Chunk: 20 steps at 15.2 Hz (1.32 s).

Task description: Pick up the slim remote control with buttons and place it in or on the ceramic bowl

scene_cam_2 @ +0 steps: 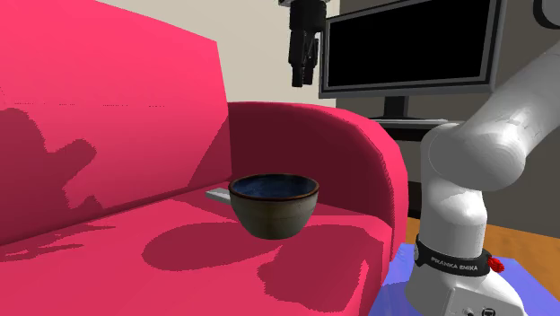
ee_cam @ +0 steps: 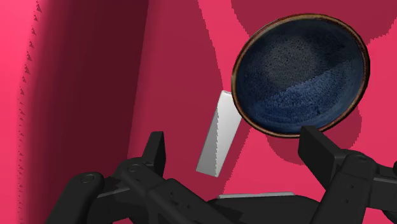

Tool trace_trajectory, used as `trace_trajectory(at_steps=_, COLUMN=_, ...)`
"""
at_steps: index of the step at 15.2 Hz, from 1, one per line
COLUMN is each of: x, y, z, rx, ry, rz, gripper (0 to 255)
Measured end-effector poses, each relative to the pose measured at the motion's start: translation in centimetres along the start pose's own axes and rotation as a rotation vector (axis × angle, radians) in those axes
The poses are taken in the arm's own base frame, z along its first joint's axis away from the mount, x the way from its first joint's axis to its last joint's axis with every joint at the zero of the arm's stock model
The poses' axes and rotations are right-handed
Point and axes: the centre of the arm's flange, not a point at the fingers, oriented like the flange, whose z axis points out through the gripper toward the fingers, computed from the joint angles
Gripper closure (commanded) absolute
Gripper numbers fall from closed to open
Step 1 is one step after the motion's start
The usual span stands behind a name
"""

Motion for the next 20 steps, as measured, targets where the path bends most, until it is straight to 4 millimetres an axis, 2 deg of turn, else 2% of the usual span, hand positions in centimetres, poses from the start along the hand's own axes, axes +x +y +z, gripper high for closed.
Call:
trace_trajectory(at_steps=2, x=0.4, y=0.1, z=0.5, rx=0.002, ry=-0.002, rz=0.002, gripper=0)
trace_trajectory(at_steps=4, x=1.6, y=0.2, z=2.3, rx=0.010, ry=-0.009, rz=0.009, gripper=0)
trace_trajectory(at_steps=10, x=6.1, y=0.4, z=8.4, rx=0.040, ry=-0.030, rz=0.035, gripper=0)
trace_trajectory(at_steps=20, x=13.6, y=0.7, z=20.2, rx=0.090, ry=-0.067, rz=0.081, gripper=0)
